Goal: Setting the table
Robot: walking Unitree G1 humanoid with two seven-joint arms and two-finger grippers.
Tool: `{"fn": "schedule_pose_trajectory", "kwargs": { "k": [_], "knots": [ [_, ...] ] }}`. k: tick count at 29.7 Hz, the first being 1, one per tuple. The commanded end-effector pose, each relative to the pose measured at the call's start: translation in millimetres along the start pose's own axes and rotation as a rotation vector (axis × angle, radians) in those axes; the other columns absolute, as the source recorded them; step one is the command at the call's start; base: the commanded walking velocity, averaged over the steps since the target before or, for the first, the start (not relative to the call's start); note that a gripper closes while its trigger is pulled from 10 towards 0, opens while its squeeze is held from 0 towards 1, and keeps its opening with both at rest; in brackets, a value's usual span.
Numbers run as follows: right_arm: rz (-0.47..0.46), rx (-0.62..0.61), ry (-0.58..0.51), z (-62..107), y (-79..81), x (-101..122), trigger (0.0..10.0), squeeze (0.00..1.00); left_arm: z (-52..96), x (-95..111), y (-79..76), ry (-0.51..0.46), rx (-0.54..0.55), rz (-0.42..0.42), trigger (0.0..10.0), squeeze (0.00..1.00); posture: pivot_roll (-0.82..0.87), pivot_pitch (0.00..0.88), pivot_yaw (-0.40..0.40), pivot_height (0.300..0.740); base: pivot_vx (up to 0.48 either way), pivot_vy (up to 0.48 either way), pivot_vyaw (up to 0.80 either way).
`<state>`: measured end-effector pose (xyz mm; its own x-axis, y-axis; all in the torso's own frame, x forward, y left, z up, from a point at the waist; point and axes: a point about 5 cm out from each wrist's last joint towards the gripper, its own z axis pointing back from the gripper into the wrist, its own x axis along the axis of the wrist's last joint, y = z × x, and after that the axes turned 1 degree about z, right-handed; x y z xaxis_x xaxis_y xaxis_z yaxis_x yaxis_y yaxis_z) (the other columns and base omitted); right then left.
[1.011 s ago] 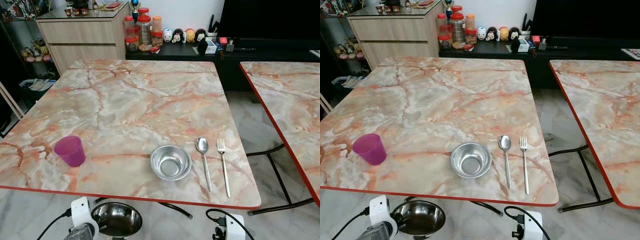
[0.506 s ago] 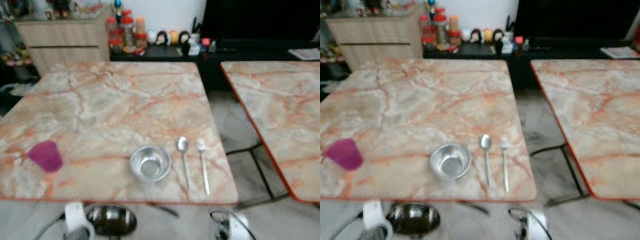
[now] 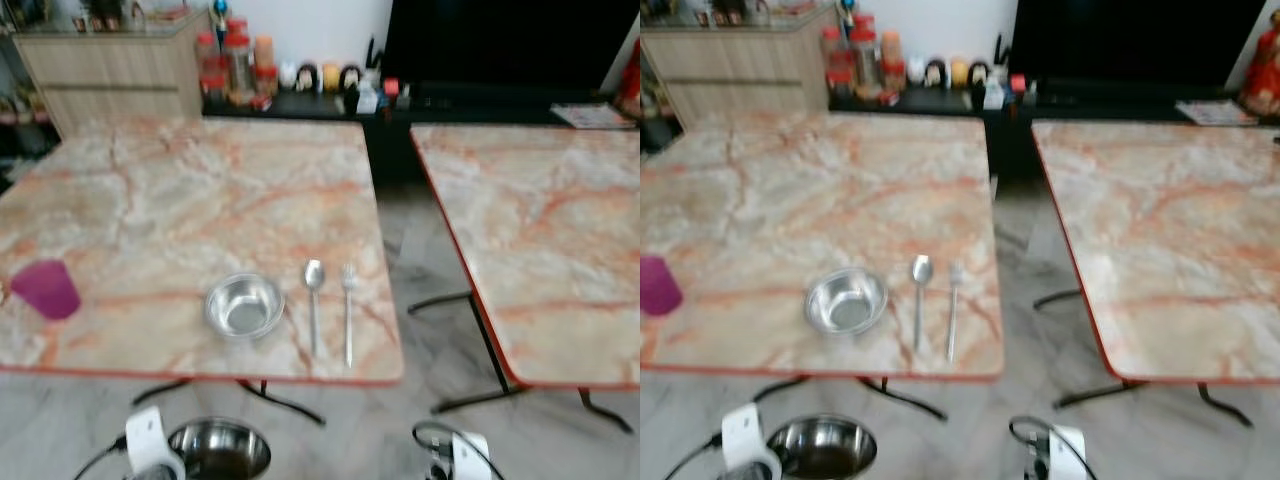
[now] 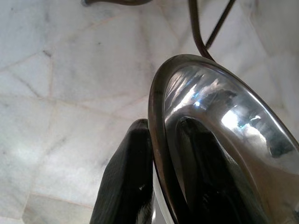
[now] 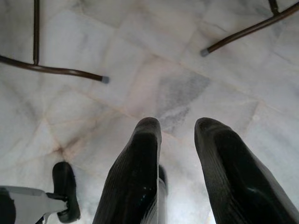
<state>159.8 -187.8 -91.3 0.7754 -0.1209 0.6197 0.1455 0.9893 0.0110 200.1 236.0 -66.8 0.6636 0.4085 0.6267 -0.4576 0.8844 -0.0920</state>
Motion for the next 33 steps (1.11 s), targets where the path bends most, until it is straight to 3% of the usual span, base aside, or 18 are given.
{"fn": "schedule_pose_trajectory", "kwargs": {
  "k": [1, 22, 33],
  "knots": [
    [0.007, -0.017, 0.008, 1.2, -7.4, -2, 10.0, 0.00, -0.3, -1, -7.2, 0.000, -0.016, 0.005, 10.0, 0.00, -0.01, 0.000, -0.011, 0.740, 0.000, -0.311, 0.00],
    [0.008, -0.013, -0.009, 3.4, -5.5, -7, 10.0, 0.00, 1.1, -9, -5.0, 0.021, -0.023, -0.036, 10.0, 0.00, -0.03, 0.000, 0.011, 0.740, 0.000, -0.305, 0.00],
    [-0.013, -0.014, -0.019, 2.6, -6.3, -4, 10.0, 0.00, 1.9, -13, -4.4, 0.024, -0.016, -0.021, 10.0, 0.00, -0.03, 0.000, 0.002, 0.740, 0.000, -0.301, 0.29]
  ]
}}
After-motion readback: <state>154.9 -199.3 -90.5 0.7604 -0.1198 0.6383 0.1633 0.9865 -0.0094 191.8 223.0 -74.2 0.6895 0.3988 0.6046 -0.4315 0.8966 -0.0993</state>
